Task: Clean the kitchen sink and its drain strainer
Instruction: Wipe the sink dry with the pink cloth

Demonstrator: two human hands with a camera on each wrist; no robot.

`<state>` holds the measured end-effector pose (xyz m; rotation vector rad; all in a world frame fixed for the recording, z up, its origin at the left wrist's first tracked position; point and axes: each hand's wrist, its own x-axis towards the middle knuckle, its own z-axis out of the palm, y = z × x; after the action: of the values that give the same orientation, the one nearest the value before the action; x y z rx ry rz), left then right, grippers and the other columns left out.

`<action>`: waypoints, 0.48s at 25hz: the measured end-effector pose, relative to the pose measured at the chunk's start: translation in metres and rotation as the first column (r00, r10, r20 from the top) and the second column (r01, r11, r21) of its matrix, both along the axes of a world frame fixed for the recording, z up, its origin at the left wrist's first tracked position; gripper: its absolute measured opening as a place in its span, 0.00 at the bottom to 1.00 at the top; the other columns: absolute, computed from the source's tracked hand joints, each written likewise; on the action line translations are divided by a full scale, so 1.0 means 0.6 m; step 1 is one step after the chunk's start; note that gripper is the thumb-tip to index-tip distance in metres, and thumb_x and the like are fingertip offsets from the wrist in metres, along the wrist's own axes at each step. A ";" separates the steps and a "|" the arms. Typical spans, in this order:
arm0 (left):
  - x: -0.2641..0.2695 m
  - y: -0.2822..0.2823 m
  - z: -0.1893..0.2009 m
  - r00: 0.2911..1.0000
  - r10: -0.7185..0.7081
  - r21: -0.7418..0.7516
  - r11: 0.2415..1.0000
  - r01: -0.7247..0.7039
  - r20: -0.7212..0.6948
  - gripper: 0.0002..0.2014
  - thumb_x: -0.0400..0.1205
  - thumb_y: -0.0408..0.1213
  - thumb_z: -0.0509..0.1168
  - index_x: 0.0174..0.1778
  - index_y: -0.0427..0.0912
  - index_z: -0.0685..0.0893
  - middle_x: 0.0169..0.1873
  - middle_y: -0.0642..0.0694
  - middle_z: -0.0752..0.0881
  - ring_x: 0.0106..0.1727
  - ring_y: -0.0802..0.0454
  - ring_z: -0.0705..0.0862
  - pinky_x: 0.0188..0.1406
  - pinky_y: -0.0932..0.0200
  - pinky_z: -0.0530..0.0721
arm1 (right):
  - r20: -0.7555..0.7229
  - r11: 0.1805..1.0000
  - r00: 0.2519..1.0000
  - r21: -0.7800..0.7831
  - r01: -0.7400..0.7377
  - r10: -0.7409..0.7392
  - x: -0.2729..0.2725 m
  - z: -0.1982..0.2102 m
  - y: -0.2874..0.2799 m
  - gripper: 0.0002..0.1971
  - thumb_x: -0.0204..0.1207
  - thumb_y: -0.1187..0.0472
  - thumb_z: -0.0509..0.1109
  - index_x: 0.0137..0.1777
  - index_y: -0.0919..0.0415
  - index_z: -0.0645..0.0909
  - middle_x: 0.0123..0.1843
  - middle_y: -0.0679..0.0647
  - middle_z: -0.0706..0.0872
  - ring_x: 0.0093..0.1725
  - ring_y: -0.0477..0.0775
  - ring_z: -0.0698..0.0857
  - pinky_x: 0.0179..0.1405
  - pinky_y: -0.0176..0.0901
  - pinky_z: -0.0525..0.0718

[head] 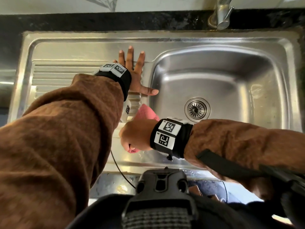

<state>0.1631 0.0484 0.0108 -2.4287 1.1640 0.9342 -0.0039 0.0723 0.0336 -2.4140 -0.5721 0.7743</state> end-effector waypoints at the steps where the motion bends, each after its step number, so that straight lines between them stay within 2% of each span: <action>1: 0.000 0.001 0.000 1.000 -0.001 0.000 1.000 0.001 -0.001 0.78 0.38 0.90 0.50 0.79 0.59 0.22 0.79 0.43 0.20 0.81 0.30 0.25 0.79 0.24 0.41 | -0.014 1.000 1.000 0.011 -0.015 0.015 -0.016 -0.003 0.013 0.10 0.67 0.70 0.72 0.34 0.53 0.88 0.42 0.50 0.89 0.41 0.53 0.87 0.47 0.50 0.89; 3: 0.000 0.003 -0.004 1.000 -0.003 -0.011 1.000 0.003 -0.002 0.78 0.38 0.90 0.51 0.79 0.59 0.22 0.79 0.43 0.19 0.80 0.30 0.25 0.79 0.24 0.41 | 0.020 0.998 0.997 -0.016 -0.069 0.069 -0.052 -0.007 0.028 0.08 0.75 0.68 0.70 0.48 0.58 0.90 0.49 0.52 0.89 0.49 0.55 0.88 0.54 0.49 0.87; 5: 0.002 0.004 -0.007 1.000 -0.006 -0.019 1.000 0.006 0.004 0.78 0.39 0.90 0.52 0.79 0.59 0.22 0.79 0.43 0.20 0.80 0.30 0.25 0.78 0.23 0.41 | 0.034 0.999 0.998 -0.003 -0.045 0.045 -0.079 -0.009 0.014 0.06 0.77 0.67 0.70 0.47 0.62 0.89 0.47 0.54 0.88 0.50 0.57 0.88 0.55 0.50 0.87; 7: 0.002 0.004 -0.006 1.000 -0.008 -0.020 1.000 0.008 0.010 0.78 0.38 0.90 0.52 0.79 0.58 0.22 0.79 0.42 0.20 0.80 0.30 0.25 0.78 0.23 0.41 | -0.039 1.000 0.999 0.018 -0.025 0.026 -0.098 -0.010 -0.011 0.06 0.77 0.67 0.70 0.47 0.62 0.89 0.47 0.53 0.87 0.51 0.56 0.86 0.52 0.48 0.85; 9: 0.001 0.002 -0.005 1.000 -0.011 -0.012 1.000 0.011 0.007 0.79 0.38 0.91 0.51 0.79 0.58 0.22 0.79 0.42 0.20 0.80 0.30 0.25 0.78 0.23 0.41 | 0.025 1.000 1.000 -0.016 -0.007 0.008 -0.114 -0.012 -0.025 0.09 0.76 0.69 0.68 0.47 0.58 0.89 0.47 0.49 0.85 0.50 0.51 0.83 0.42 0.40 0.79; 10: 0.001 0.001 -0.005 1.000 -0.012 -0.007 1.000 0.012 0.005 0.78 0.38 0.91 0.51 0.79 0.59 0.21 0.79 0.42 0.19 0.80 0.30 0.25 0.78 0.23 0.41 | 0.074 0.998 0.995 -0.019 0.063 -0.062 -0.124 -0.014 -0.024 0.11 0.75 0.70 0.68 0.45 0.56 0.90 0.46 0.47 0.84 0.48 0.49 0.82 0.40 0.37 0.79; 11: 0.002 0.001 -0.005 1.000 -0.014 0.000 1.000 0.014 0.004 0.78 0.38 0.91 0.51 0.78 0.59 0.21 0.78 0.42 0.19 0.80 0.30 0.24 0.78 0.23 0.41 | 0.087 0.981 0.977 0.021 0.193 -0.194 -0.129 -0.014 -0.023 0.12 0.74 0.71 0.68 0.42 0.55 0.89 0.45 0.45 0.84 0.47 0.46 0.82 0.41 0.34 0.81; 12: 0.004 0.000 -0.005 1.000 -0.014 0.008 1.000 0.014 0.001 0.78 0.37 0.91 0.50 0.78 0.59 0.21 0.78 0.42 0.19 0.80 0.30 0.24 0.78 0.24 0.41 | 0.060 0.931 0.931 0.092 0.353 -0.360 -0.129 -0.015 -0.025 0.11 0.74 0.72 0.69 0.41 0.55 0.88 0.44 0.44 0.84 0.46 0.43 0.82 0.44 0.28 0.80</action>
<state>0.1654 0.0486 0.0080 -2.4114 1.1725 0.9322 -0.0810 0.0574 0.0245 -2.3840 -0.1750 0.4963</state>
